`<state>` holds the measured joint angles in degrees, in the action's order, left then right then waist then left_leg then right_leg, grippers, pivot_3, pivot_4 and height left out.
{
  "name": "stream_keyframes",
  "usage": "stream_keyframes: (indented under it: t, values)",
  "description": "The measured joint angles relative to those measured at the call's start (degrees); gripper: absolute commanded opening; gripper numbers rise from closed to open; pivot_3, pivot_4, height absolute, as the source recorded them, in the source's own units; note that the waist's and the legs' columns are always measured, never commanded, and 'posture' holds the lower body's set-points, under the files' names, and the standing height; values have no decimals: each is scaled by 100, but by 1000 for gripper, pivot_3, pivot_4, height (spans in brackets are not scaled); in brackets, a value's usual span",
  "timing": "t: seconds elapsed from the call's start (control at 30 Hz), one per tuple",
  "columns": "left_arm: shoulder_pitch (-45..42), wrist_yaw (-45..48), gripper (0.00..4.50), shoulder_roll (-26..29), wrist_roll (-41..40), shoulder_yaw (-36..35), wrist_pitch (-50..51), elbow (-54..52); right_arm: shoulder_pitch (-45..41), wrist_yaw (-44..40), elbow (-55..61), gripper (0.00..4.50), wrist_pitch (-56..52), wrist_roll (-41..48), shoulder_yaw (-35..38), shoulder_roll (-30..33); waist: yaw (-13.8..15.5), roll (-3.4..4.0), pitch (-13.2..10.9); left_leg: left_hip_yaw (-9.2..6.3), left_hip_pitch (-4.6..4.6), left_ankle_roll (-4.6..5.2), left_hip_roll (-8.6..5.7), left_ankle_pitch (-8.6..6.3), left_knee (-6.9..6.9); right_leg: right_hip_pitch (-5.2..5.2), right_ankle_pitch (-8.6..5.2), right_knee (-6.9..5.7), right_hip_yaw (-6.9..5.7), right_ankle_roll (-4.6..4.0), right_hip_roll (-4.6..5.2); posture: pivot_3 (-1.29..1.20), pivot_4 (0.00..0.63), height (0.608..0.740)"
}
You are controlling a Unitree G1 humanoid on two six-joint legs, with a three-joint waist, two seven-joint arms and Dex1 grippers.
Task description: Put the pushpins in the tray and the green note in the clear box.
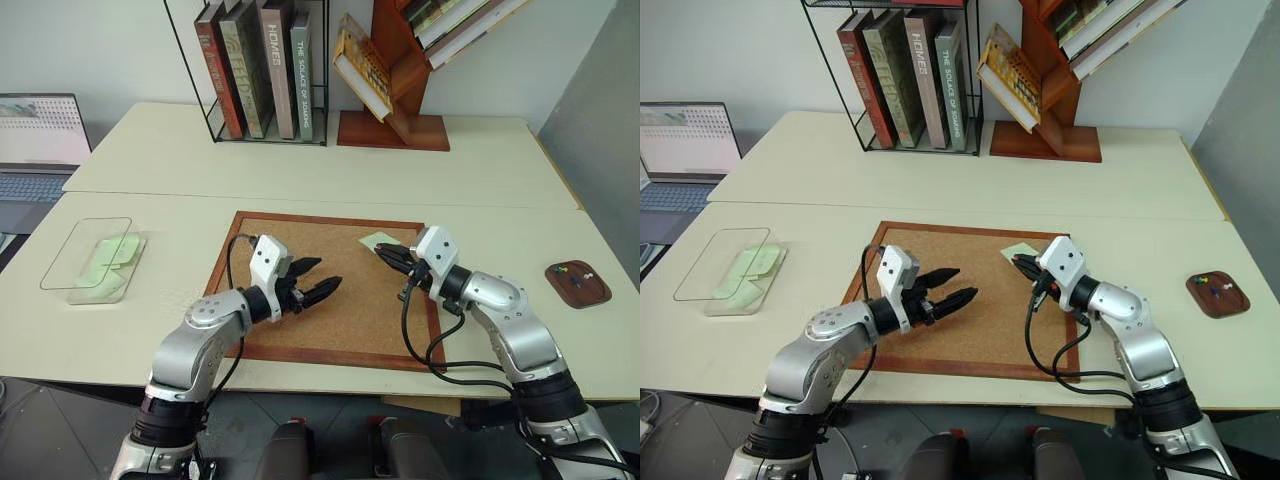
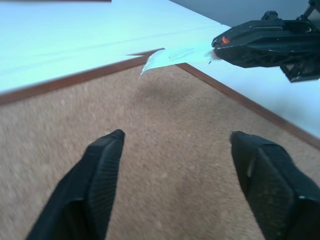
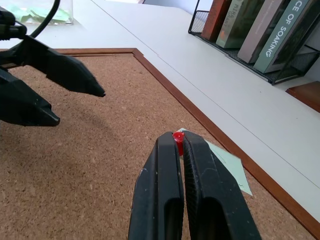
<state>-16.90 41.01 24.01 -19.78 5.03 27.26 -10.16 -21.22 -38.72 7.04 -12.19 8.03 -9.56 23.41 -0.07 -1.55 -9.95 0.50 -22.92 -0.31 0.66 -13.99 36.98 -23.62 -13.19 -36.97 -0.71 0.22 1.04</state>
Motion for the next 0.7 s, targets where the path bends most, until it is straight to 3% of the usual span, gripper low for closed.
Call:
stream_keyframes:
  t: [0.03,0.3,0.67,0.7]
  values:
    - [-57,52,4420,42,120,78,-177,91,-2,-4,32,0,-34,10,0,5,0,0,0,1,0,0,0,0,0,0,0,0,1,0,0,0,150,740]
    - [-963,498,4420,209,1257,707,-2049,1592,-90,-122,355,0,-652,254,17,39,9,-2,-1,2,-1,0,-1,0,1,0,1,0,0,0,1,0,150,740]
    - [-2320,773,4420,-467,1711,860,-3469,3778,-238,-117,696,0,-1438,650,39,27,5,-5,-4,3,-5,1,-4,0,2,-1,2,-1,-3,2,-1,0,150,740]
    - [-2413,816,4251,-529,1724,861,-3533,3923,-238,-115,717,0,-1473,666,38,25,5,-5,-4,4,-6,1,-4,0,2,-1,2,-1,-3,2,-2,0,150,740]
